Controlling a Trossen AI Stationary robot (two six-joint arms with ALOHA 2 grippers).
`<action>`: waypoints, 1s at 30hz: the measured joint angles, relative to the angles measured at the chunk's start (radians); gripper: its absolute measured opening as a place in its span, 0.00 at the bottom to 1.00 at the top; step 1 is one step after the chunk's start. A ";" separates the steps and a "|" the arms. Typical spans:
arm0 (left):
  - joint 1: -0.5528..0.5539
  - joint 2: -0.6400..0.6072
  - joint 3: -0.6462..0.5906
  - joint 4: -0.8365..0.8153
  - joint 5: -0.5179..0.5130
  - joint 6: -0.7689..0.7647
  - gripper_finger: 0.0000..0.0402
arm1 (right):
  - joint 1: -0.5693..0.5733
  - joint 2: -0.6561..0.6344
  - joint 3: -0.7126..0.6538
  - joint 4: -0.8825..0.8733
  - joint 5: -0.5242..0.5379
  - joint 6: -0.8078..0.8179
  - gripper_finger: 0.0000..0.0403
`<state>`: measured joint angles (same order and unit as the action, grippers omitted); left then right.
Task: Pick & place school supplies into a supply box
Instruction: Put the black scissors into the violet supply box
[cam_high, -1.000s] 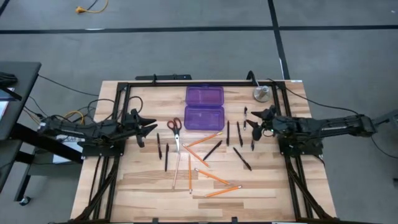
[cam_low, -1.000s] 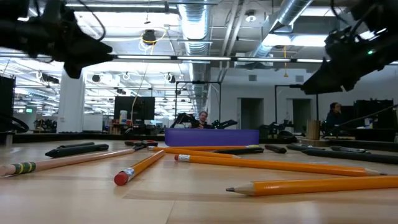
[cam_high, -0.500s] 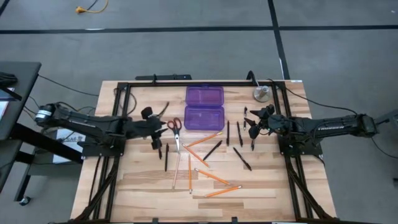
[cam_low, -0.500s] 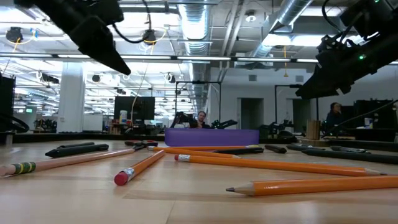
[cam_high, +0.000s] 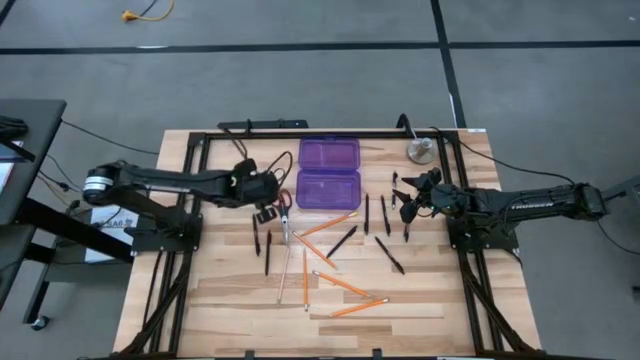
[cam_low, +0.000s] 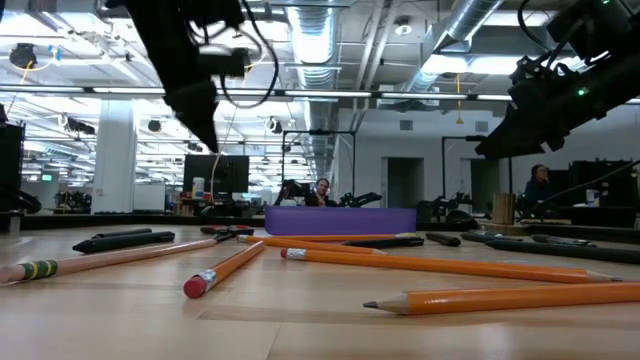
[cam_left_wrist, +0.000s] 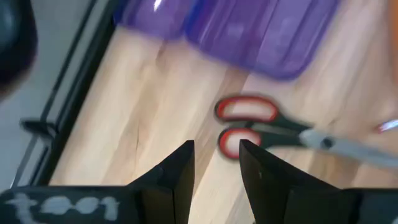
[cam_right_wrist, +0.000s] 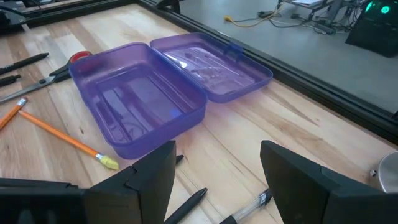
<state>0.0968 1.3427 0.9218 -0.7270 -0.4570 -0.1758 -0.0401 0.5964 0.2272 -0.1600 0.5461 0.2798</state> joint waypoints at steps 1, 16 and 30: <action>0.014 0.015 0.000 -0.003 0.005 0.015 0.29 | 0.000 0.000 0.000 -0.002 0.000 0.000 0.57; 0.172 0.133 0.000 0.052 0.156 0.499 0.29 | 0.000 0.000 0.000 -0.004 -0.037 -0.002 0.57; 0.194 0.132 0.002 0.216 0.261 0.742 0.29 | 0.000 0.000 0.000 -0.012 -0.098 -0.002 0.57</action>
<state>0.2913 1.4750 0.9234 -0.5107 -0.1959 0.5666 -0.0399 0.5964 0.2272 -0.1719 0.4482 0.2783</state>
